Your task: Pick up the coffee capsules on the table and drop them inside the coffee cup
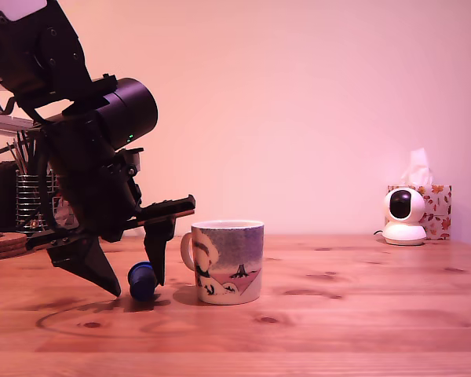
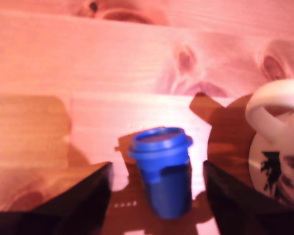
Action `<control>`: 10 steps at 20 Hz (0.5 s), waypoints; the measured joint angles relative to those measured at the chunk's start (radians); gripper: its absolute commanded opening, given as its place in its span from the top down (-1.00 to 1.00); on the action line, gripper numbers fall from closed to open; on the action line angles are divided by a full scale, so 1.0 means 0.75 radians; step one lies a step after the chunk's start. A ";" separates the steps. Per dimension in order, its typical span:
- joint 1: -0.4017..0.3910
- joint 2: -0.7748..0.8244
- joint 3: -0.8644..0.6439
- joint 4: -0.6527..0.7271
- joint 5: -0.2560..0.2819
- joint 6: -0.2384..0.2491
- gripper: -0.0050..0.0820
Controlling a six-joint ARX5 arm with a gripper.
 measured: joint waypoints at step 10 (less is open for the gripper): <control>0.000 0.000 0.000 -0.023 -0.004 0.070 0.12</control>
